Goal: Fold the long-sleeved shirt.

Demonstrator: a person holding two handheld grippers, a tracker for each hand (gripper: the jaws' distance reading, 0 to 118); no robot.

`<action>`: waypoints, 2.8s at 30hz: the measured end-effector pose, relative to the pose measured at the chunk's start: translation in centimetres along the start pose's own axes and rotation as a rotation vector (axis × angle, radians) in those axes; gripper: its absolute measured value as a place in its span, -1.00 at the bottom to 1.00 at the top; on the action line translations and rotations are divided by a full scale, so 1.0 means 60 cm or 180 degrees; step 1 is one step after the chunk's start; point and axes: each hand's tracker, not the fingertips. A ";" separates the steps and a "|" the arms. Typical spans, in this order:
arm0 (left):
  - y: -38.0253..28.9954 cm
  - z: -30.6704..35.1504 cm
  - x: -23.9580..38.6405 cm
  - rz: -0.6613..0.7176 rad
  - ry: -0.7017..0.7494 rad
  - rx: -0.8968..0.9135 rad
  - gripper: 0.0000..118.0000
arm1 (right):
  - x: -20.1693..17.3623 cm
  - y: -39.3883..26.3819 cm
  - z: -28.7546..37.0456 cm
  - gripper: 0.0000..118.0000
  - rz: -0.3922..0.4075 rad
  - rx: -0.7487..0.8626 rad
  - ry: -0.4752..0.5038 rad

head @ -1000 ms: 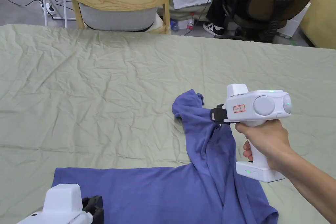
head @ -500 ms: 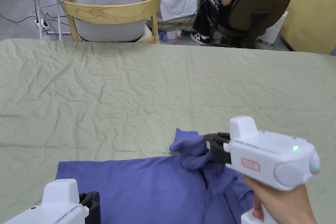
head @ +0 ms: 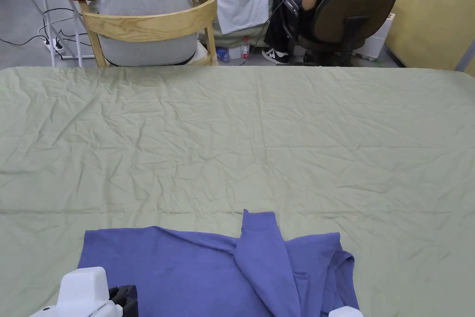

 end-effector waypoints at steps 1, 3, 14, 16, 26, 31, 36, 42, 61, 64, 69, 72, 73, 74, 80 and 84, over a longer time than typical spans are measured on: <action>0.000 0.000 0.000 -0.0004 -0.0001 -0.0008 -1.00 | 0.005 -0.008 -0.011 -0.97 -0.0063 -0.0060 0.0004; 0.000 -0.001 0.000 0.0003 0.0002 -0.0012 -1.00 | 0.017 -0.014 -0.030 -0.97 -0.0202 -0.0183 -0.0015; -0.009 0.004 -0.005 0.0029 0.0034 -0.0016 -1.00 | 0.015 0.018 -0.033 -0.18 -0.0091 -0.0360 -0.0070; -0.012 0.010 -0.009 0.0043 0.0047 -0.0005 -1.00 | 0.007 0.030 -0.006 -0.11 -0.0070 -0.0150 -0.0151; -0.016 0.086 -0.032 0.0096 0.0191 0.0285 -1.00 | -0.026 0.102 0.172 -0.11 0.0164 0.0980 -0.0639; -0.027 0.121 -0.045 0.0128 0.0295 0.0417 -1.00 | -0.031 0.102 0.227 -0.44 0.0246 0.1153 -0.0858; -0.041 0.148 -0.056 0.0129 0.0346 0.0477 -1.00 | -0.026 0.084 0.248 -0.98 0.0137 0.1276 -0.0879; -0.052 0.159 -0.060 0.0106 0.0351 0.0468 -1.00 | -0.031 0.073 0.254 -0.99 0.0156 0.1194 -0.0853; 0.075 -0.034 -0.123 -0.0210 0.0383 -0.0135 0.28 | -0.004 0.108 0.168 -0.99 0.0116 0.0796 -0.0755; 0.105 -0.098 -0.147 -0.0234 0.0402 -0.0173 0.27 | 0.004 0.115 0.140 -0.99 0.0098 0.0687 -0.0752; 0.150 -0.209 -0.183 -0.0261 0.0414 -0.0316 0.22 | 0.027 0.126 0.095 -0.99 -0.0019 0.0511 -0.0746; 0.166 -0.271 -0.193 -0.0289 0.0430 -0.0412 0.17 | 0.034 0.132 0.070 -0.99 -0.0043 0.0418 -0.0775; 0.168 -0.292 -0.196 -0.0308 0.0454 -0.0480 0.15 | 0.037 0.135 0.062 -0.99 -0.0055 0.0395 -0.0773; 0.168 -0.308 -0.198 -0.0311 0.0471 -0.0507 0.12 | 0.038 0.135 0.056 -0.99 -0.0065 0.0379 -0.0772; 0.144 -0.369 -0.213 -0.0207 0.0485 -0.0648 0.01 | 0.047 0.131 0.025 -0.99 -0.0078 0.0213 -0.0772; 0.146 -0.357 -0.200 -0.0345 0.0526 -0.0642 -0.13 | 0.055 0.124 0.018 -0.99 -0.0151 0.0183 -0.0758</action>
